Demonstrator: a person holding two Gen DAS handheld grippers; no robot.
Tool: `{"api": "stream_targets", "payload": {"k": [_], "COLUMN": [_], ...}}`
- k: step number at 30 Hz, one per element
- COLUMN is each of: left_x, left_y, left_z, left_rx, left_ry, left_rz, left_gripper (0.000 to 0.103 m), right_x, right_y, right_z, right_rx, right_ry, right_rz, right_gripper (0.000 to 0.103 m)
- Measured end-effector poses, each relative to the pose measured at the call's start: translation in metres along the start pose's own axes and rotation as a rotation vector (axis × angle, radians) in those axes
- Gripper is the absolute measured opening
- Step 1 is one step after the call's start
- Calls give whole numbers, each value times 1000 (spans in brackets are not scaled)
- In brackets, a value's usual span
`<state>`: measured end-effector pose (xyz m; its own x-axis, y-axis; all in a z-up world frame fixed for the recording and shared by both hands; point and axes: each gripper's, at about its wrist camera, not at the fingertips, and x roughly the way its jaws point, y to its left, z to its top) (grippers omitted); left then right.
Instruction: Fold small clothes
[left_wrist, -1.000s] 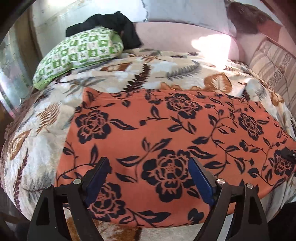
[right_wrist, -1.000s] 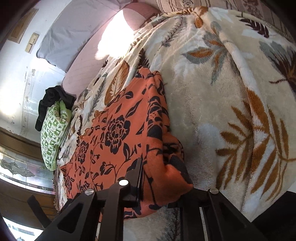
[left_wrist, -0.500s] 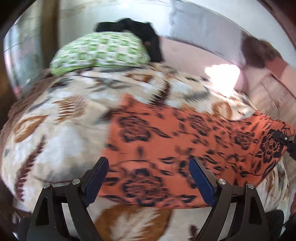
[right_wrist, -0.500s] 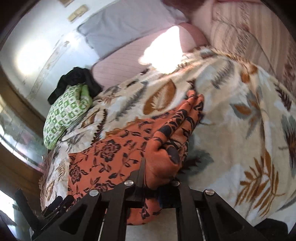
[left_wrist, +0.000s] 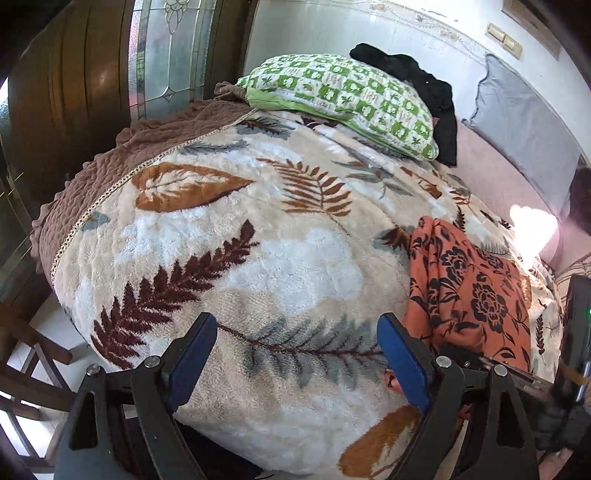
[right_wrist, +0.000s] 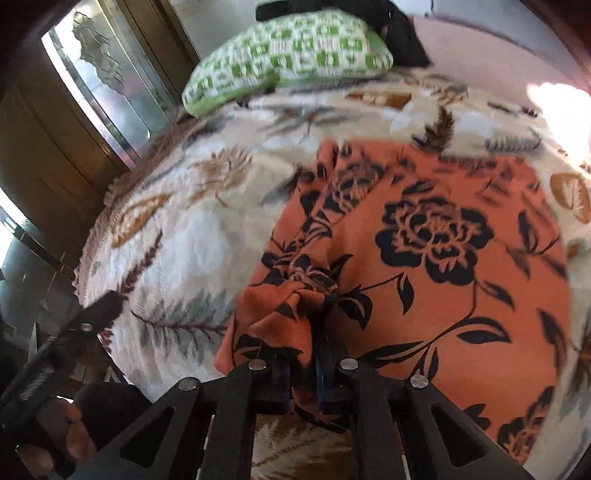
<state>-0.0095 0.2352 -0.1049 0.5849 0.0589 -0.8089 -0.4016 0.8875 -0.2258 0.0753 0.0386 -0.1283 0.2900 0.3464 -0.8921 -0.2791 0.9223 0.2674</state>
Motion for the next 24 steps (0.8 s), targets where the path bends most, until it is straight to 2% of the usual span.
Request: {"api": "stream_targets", "payload": {"k": [2,6,9,11,13,15,17,18,22,24], "left_x": [-2,3,3,8,17,29,43,52,97,120], "left_y": [1,1,-2,-2,-5,-14,-28,-36,-72,-93], "left_z": [4,7,5,5,8,18,36,45,87,100], "left_rx": [1,-22,2,3,-1,15,26,43,154,221], "left_ry": [-15,-2,-8,11,38,83,121,138,145,177], "left_rz": [7,-11,-13,-12,-28,-79,-158,-165,-74,-64], "left_gripper": [89,89,89,89,89,89,89,89,89,89], "right_x": [-17,-68,-81,-67,-44,-12,-10,-16,-44,-58], "right_y": [-1,-1,0,4,-1,-8,-13,-15,-23,-29], "right_z": [4,23,21,10,-1,-13,-19,-19,-16,-16], "right_rx": [7,21,62,62,70,87,106,110,109,119], "right_ry": [-37,-178,-250,-236,-169,-100,-103,-118,-187,-218], "right_rz": [17,44,85,120,150,154,181,192,234,258], "right_gripper": [9,9,9,10,10,10,10,9,9,9]}}
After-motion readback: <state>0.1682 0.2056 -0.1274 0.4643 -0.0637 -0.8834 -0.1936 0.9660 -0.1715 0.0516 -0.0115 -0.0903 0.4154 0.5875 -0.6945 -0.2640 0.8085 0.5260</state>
